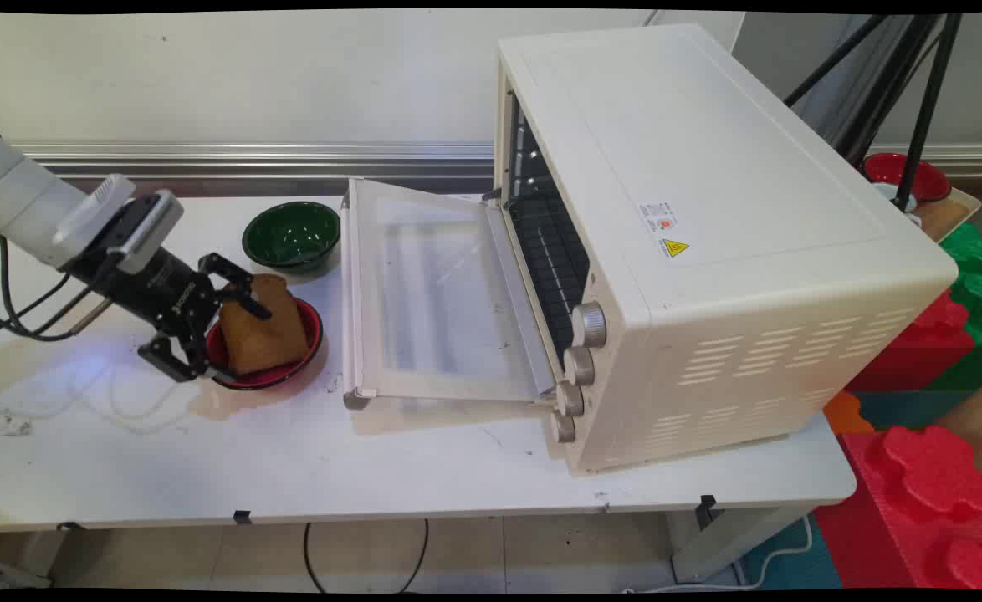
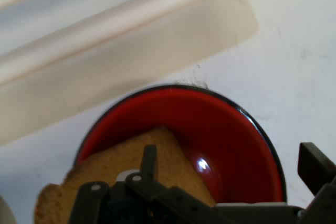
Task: Close the oven
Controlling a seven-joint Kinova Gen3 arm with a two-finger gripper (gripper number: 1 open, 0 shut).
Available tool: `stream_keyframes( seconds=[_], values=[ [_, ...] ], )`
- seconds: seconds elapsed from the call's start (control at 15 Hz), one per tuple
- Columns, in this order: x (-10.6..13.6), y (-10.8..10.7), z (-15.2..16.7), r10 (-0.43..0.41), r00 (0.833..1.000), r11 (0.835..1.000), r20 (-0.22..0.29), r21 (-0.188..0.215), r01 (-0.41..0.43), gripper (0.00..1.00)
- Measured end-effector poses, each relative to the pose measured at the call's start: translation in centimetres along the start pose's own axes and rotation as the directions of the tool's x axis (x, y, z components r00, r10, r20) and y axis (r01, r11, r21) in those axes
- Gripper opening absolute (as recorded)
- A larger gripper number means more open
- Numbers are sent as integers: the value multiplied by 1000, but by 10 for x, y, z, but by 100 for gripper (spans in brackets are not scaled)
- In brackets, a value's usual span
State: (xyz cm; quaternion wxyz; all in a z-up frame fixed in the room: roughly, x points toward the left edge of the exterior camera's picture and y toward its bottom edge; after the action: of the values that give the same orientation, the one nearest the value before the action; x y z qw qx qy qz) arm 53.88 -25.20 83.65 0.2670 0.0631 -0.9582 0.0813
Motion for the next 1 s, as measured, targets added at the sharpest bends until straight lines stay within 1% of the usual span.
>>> stream_keyframes(
  seconds=[0.2,0.47,0.8,1.0],
  values=[
    [5,-6,-3,-35,999,999,-22,16,35,100],
    [9,-17,8,-93,994,995,-48,38,95,100],
    [9,-41,28,-175,981,980,-78,80,181,100],
    [6,-56,37,-207,974,971,-89,105,215,100]
  ],
)
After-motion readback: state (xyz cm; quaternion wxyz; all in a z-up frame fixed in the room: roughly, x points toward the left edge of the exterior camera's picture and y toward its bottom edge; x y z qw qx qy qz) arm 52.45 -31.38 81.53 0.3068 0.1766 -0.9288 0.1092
